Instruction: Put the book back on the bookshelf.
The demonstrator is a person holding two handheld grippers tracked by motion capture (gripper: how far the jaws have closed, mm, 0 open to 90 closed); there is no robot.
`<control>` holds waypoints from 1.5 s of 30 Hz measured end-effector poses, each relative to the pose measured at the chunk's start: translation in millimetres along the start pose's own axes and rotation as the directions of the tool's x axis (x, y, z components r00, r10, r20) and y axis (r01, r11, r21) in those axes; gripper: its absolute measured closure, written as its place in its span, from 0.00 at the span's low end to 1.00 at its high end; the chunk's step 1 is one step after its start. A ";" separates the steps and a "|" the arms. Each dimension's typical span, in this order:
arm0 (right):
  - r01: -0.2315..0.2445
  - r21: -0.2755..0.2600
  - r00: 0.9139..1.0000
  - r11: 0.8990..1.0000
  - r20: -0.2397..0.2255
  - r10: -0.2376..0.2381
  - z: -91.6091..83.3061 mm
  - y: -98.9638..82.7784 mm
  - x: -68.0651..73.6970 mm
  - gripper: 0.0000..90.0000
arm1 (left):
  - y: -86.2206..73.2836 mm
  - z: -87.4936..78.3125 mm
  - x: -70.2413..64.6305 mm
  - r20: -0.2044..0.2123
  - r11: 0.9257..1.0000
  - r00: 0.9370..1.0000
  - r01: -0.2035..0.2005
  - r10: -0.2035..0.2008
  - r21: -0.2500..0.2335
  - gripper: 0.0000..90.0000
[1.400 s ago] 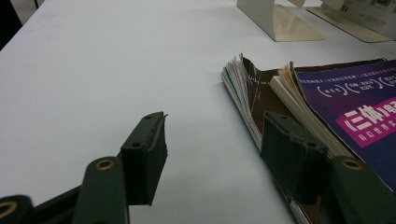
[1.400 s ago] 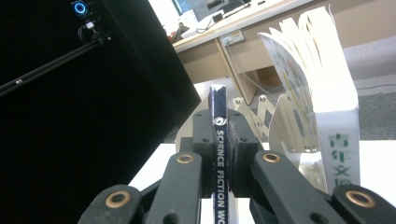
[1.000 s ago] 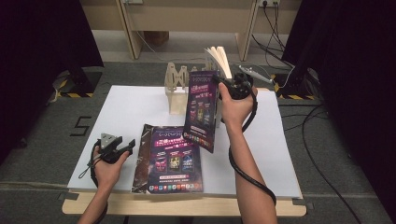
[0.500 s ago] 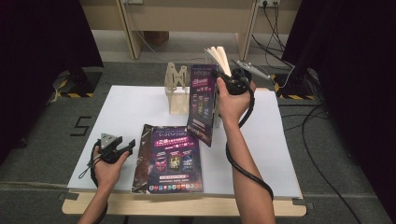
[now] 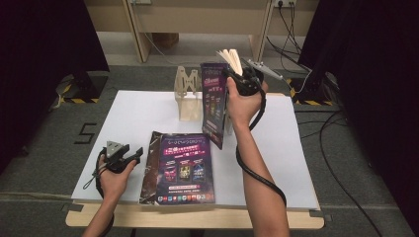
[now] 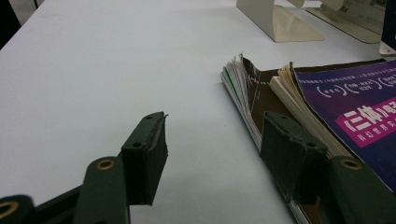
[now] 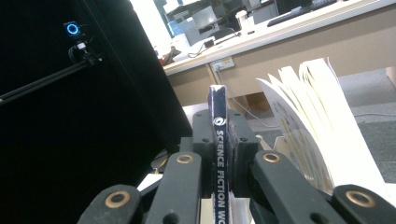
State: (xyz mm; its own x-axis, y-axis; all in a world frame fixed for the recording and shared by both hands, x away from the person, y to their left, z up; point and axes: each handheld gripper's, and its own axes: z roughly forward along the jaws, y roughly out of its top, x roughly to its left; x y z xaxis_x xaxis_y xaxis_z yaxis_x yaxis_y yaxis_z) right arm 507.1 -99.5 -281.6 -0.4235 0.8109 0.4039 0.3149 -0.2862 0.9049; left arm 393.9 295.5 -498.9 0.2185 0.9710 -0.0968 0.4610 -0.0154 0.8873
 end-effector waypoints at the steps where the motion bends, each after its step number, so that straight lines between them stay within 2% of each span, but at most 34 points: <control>1: 0.002 -0.002 1.000 1.000 0.003 -0.002 0.7 0.5 0.2 0.94 | 0.1 -0.1 -0.1 -0.001 1.000 1.000 -0.001 0.001 0.002 0.44; 24: 0.034 -0.033 0.999 0.999 0.011 -0.034 20.3 12.1 8.9 0.94 | 0.1 -0.3 0.4 0.001 1.000 1.000 0.003 -0.003 0.001 0.44; 45: 0.077 -0.054 0.996 0.996 0.044 -0.075 36.8 20.3 14.6 0.94 | -0.1 0.0 0.1 0.001 1.000 1.000 0.002 -0.002 -0.002 0.45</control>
State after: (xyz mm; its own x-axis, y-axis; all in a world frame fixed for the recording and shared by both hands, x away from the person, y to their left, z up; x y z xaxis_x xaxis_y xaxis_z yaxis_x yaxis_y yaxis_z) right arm 538.5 -74.6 -262.3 -0.4084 0.8515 0.3288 0.2350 -0.2500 0.9393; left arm 393.9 295.6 -499.0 0.2182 0.9708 -0.0993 0.4599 -0.0126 0.8879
